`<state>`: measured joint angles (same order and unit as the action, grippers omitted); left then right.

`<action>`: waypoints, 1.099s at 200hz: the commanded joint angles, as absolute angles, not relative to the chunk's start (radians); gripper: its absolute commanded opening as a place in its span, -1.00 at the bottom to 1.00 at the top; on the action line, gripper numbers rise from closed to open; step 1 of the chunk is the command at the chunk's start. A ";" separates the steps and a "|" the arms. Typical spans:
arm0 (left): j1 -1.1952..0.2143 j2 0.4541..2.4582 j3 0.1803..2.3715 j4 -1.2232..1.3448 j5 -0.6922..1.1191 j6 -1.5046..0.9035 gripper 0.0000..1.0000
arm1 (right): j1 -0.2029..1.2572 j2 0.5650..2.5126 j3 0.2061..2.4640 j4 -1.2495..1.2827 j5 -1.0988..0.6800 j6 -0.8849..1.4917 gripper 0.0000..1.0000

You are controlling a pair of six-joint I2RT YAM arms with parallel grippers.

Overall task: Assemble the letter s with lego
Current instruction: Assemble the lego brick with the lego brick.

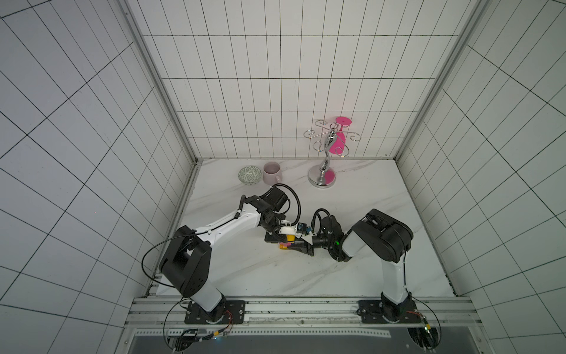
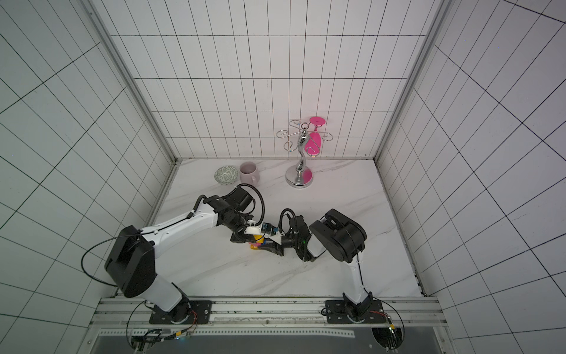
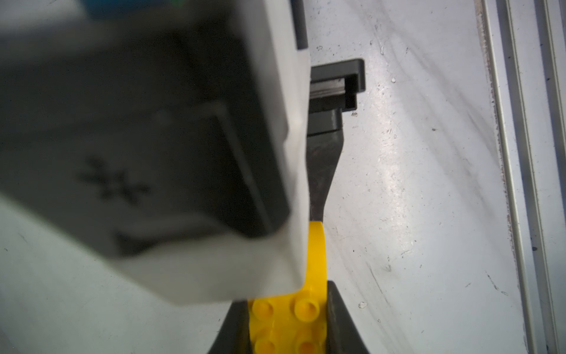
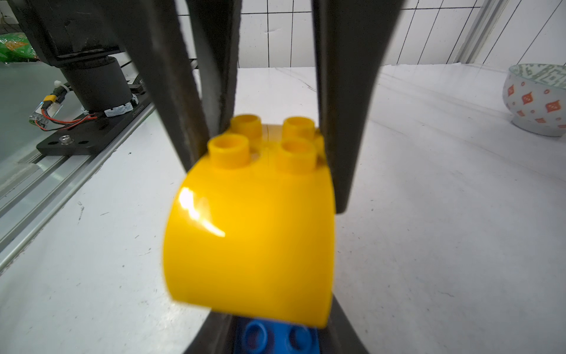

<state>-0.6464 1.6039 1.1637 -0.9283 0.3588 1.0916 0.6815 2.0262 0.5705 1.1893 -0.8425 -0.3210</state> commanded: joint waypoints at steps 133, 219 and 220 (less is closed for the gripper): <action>-0.679 1.723 1.149 -0.935 0.403 1.111 -0.67 | 0.687 2.184 0.566 1.384 -0.797 -0.334 -0.75; -0.679 1.730 1.132 -0.930 0.387 1.109 -0.67 | 0.688 2.182 0.575 1.338 -0.793 -0.366 -0.76; -0.679 1.730 1.132 -0.931 0.386 1.109 -0.67 | 0.688 2.182 0.574 1.337 -0.793 -0.366 -0.75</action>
<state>-0.6472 1.6348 1.2007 -0.9638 0.3660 1.0889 0.6678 2.1349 0.5671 1.4075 -0.8890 -0.2676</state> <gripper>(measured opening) 0.243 0.346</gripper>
